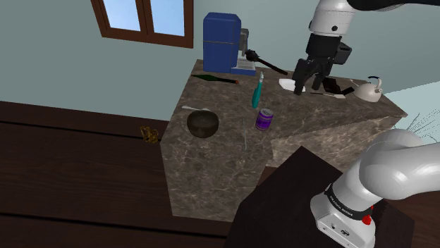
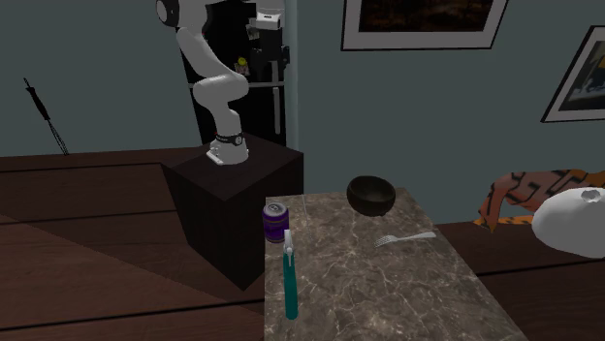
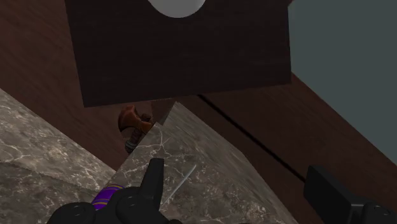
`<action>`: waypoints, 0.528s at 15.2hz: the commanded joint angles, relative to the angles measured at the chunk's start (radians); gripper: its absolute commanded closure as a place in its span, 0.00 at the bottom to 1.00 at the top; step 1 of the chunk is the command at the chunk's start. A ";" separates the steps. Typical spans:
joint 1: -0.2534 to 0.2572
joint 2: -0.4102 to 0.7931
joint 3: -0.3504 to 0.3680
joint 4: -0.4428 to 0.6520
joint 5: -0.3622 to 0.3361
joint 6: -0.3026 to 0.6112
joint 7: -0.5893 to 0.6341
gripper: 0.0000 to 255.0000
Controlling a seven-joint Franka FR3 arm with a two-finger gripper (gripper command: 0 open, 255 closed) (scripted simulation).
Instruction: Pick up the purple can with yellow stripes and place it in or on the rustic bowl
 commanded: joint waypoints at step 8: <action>-0.033 0.088 -0.084 -0.122 -0.076 0.230 -0.119 0.00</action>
